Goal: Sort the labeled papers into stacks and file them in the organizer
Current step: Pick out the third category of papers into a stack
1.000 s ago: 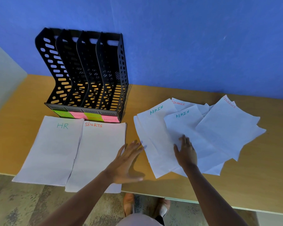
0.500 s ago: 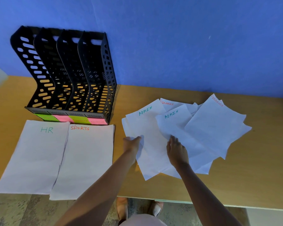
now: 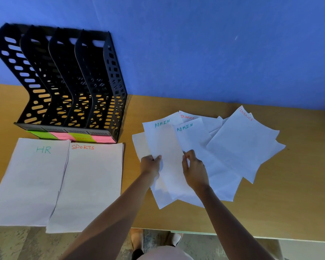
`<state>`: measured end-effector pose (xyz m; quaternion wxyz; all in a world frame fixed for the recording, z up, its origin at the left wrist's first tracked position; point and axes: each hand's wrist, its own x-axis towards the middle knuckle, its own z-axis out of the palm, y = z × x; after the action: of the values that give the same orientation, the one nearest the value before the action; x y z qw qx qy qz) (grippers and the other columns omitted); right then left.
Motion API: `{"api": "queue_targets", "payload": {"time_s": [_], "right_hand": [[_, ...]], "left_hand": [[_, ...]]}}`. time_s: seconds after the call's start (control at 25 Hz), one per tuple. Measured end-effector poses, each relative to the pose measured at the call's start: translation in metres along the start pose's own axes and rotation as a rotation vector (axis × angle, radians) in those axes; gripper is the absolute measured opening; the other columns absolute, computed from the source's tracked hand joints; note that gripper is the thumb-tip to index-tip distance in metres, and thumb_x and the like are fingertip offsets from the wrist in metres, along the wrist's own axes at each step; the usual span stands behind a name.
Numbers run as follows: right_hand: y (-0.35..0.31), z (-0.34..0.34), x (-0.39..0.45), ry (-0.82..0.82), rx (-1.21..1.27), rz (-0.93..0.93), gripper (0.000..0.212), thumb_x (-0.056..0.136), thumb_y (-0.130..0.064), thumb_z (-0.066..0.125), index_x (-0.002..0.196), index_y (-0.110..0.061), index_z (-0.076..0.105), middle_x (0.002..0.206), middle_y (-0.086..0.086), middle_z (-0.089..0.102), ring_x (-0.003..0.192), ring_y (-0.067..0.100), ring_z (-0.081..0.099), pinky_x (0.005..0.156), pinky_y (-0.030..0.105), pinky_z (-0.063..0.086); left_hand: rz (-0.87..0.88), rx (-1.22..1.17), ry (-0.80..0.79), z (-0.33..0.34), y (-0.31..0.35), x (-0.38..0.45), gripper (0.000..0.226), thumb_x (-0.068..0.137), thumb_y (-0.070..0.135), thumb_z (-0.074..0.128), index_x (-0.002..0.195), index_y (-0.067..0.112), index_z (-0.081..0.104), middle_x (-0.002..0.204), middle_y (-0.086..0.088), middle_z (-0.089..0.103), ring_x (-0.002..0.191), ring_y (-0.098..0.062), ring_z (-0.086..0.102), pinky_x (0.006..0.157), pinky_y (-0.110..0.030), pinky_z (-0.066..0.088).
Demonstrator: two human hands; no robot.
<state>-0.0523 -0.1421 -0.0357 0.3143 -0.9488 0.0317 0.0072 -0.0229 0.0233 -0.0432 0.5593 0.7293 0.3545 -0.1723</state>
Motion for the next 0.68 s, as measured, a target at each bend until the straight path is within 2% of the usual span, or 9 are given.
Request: {"api": "queue_targets", "payload": {"time_s": [0.08, 0.16, 0.24, 0.36, 0.52, 0.6, 0.68], "right_hand": [[-0.008, 0.004, 0.004, 0.017, 0.073, -0.021, 0.013, 0.103, -0.026, 0.048, 0.106, -0.013, 0.050, 0.095, 0.007, 0.075, 0.080, 0.027, 0.074, 0.070, 0.030, 0.059], [-0.018, 0.009, 0.007, 0.017, 0.114, -0.051, 0.014, 0.102, -0.025, 0.050, 0.107, -0.012, 0.053, 0.103, 0.006, 0.074, 0.087, 0.025, 0.074, 0.077, 0.029, 0.059], [-0.026, 0.014, 0.009, 0.017, 0.111, -0.092, 0.015, 0.102, -0.025, 0.053, 0.108, -0.012, 0.056, 0.108, 0.004, 0.074, 0.092, 0.024, 0.074, 0.081, 0.025, 0.057], [-0.037, 0.023, 0.006, -0.023, 0.126, -0.131, 0.018, 0.102, -0.027, 0.053, 0.109, -0.012, 0.059, 0.110, 0.003, 0.074, 0.096, 0.023, 0.073, 0.084, 0.017, 0.050], [-0.045, 0.032, -0.004, -0.102, 0.185, -0.122, 0.025, 0.102, -0.033, 0.050, 0.113, -0.014, 0.061, 0.110, 0.002, 0.073, 0.097, 0.020, 0.072, 0.085, 0.016, 0.047], [-0.049, 0.035, -0.007, -0.122, 0.186, -0.121, 0.026, 0.101, -0.034, 0.050, 0.114, -0.015, 0.061, 0.110, 0.000, 0.072, 0.096, 0.018, 0.071, 0.084, 0.011, 0.045], [-0.050, 0.037, -0.010, -0.135, 0.206, -0.121, 0.024, 0.102, -0.033, 0.051, 0.113, -0.014, 0.061, 0.108, -0.001, 0.073, 0.096, 0.017, 0.071, 0.081, 0.002, 0.041]], "left_hand": [[0.024, 0.025, -0.022, -0.006, 0.001, 0.000, 0.021, 0.094, 0.025, 0.067, 0.079, 0.011, 0.068, 0.083, -0.009, 0.065, 0.085, -0.030, 0.063, 0.081, -0.045, 0.056], [0.014, 0.005, -0.070, -0.012, 0.001, 0.001, 0.022, 0.094, 0.024, 0.067, 0.104, 0.005, 0.072, 0.093, -0.008, 0.068, 0.085, -0.030, 0.065, 0.073, -0.038, 0.057], [-0.027, -0.052, -0.143, -0.017, 0.003, 0.000, 0.027, 0.094, 0.021, 0.068, 0.115, 0.005, 0.069, 0.103, -0.011, 0.071, 0.085, -0.028, 0.067, 0.070, -0.035, 0.058], [-0.041, -0.110, -0.177, -0.025, 0.004, -0.001, 0.023, 0.095, 0.022, 0.065, 0.114, 0.010, 0.067, 0.112, -0.014, 0.072, 0.092, -0.028, 0.070, 0.068, -0.033, 0.059], [-0.082, -0.153, -0.184, -0.033, 0.004, -0.005, 0.030, 0.101, 0.036, 0.051, 0.111, 0.012, 0.066, 0.104, -0.011, 0.073, 0.094, -0.030, 0.071, 0.077, -0.040, 0.061], [-0.067, -0.147, -0.185, -0.034, 0.002, -0.006, 0.029, 0.103, 0.032, 0.048, 0.101, 0.010, 0.067, 0.100, -0.013, 0.073, 0.090, -0.031, 0.072, 0.079, -0.042, 0.061], [-0.038, -0.159, -0.186, -0.035, 0.001, -0.008, 0.028, 0.103, 0.020, 0.047, 0.084, 0.011, 0.065, 0.094, -0.017, 0.071, 0.079, -0.030, 0.069, 0.067, -0.036, 0.060]]}}
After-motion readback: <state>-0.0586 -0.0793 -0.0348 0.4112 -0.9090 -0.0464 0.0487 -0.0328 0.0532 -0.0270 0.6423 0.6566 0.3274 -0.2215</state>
